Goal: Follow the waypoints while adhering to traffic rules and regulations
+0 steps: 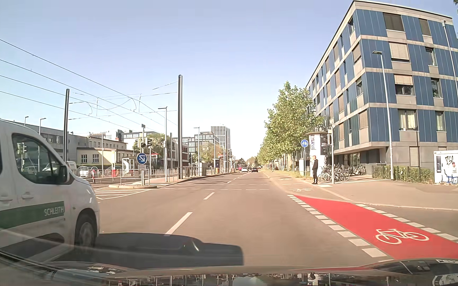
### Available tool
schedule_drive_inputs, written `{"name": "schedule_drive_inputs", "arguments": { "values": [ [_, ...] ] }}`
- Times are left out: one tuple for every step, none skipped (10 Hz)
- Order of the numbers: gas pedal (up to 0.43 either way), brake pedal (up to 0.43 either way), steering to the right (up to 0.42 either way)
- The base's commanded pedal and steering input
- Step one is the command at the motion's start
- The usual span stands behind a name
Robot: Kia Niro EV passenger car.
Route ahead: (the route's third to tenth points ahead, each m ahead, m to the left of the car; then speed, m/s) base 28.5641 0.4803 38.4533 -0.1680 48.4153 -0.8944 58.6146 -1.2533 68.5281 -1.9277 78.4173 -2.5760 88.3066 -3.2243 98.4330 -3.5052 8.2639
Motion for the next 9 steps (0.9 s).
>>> {"name": "schedule_drive_inputs", "arguments": {
  "values": [
    [0.24, 0.0, -0.001],
    [0.24, 0.0, 0.0],
    [0.228, 0.0, 0.0],
    [0.228, 0.0, 0.001],
    [0.228, 0.0, 0.002],
    [0.228, 0.0, 0.002],
    [0.228, 0.0, 0.003],
    [0.228, 0.0, 0.003],
    [0.228, 0.0, 0.003]
  ]
}}
